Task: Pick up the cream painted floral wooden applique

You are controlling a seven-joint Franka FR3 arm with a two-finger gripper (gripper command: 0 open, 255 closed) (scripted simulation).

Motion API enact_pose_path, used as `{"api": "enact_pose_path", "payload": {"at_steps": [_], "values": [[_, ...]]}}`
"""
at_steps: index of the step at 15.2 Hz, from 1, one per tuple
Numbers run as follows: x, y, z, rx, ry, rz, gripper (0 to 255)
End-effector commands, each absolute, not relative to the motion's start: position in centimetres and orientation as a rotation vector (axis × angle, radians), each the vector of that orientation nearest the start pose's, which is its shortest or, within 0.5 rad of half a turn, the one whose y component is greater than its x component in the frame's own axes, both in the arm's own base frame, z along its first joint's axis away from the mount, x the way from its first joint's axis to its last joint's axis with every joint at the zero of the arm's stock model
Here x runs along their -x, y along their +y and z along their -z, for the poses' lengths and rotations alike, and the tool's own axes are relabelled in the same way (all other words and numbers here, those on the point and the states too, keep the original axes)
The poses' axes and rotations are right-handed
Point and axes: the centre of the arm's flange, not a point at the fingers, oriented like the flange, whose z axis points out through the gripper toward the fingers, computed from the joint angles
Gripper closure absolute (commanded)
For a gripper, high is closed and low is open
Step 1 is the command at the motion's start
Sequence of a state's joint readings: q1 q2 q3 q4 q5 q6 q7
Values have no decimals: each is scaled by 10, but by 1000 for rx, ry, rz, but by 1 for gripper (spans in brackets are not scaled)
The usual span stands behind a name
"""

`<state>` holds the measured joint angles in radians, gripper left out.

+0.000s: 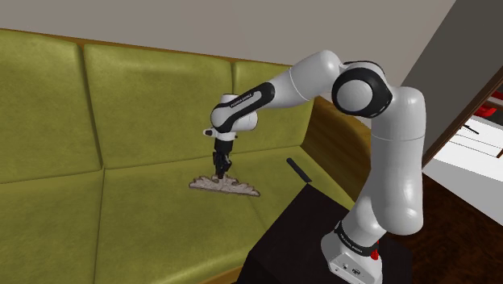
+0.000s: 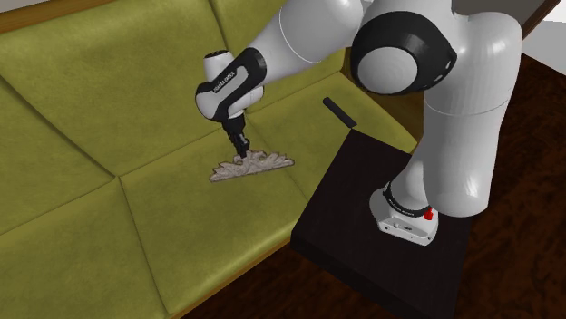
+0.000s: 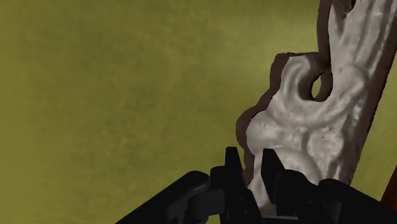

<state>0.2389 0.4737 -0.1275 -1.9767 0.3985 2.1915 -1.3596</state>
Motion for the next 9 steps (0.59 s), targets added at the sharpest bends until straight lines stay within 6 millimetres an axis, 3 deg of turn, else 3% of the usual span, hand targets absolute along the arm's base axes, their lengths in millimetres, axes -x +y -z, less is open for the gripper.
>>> {"api": "enact_pose_path", "payload": {"at_steps": [1, 7, 9], "values": [[-581, 80, -221, 2315, -1590, -89, 255], [-581, 80, -253, 2315, -1590, -89, 255], [-581, 80, -253, 2315, -1590, -89, 255]]}}
